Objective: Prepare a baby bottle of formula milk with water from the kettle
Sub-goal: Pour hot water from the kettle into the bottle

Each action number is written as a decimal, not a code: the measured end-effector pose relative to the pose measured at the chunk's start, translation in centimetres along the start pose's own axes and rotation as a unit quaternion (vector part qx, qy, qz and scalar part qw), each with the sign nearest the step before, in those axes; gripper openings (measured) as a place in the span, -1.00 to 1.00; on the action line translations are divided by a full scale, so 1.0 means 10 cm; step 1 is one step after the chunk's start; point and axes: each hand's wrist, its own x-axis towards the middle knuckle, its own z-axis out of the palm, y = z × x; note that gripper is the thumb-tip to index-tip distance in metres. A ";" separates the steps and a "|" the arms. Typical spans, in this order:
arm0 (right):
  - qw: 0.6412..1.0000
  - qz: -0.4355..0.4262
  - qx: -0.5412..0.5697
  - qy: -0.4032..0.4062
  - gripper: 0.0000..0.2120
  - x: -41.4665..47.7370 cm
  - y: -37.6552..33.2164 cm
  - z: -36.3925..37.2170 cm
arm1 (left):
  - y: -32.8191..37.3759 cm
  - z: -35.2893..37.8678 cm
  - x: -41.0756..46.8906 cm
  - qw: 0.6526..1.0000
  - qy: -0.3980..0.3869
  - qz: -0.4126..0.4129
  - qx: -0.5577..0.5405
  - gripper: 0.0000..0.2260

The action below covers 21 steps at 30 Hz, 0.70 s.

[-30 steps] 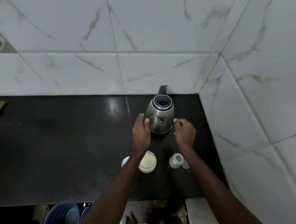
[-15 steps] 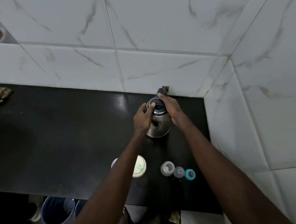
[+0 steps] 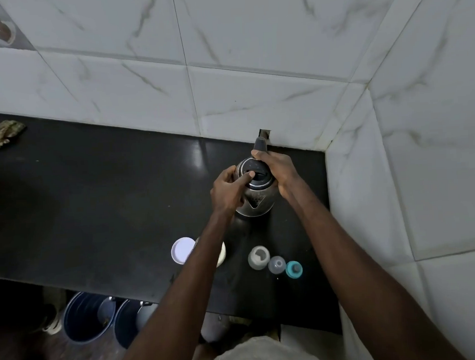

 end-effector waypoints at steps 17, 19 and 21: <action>0.992 -0.123 0.010 0.008 -0.75 -0.62 0.41 -0.16 | -0.22 -0.23 -0.56 0.995 -0.076 0.033 -0.063 -0.43; 0.991 -0.135 0.015 0.009 -0.73 -0.64 0.47 -0.21 | -0.23 -0.21 -0.59 0.995 -0.078 0.038 -0.057 -0.40; 0.989 -0.145 0.009 0.010 -0.72 -0.67 0.53 -0.24 | -0.27 -0.19 -0.64 0.995 -0.073 0.041 -0.060 -0.40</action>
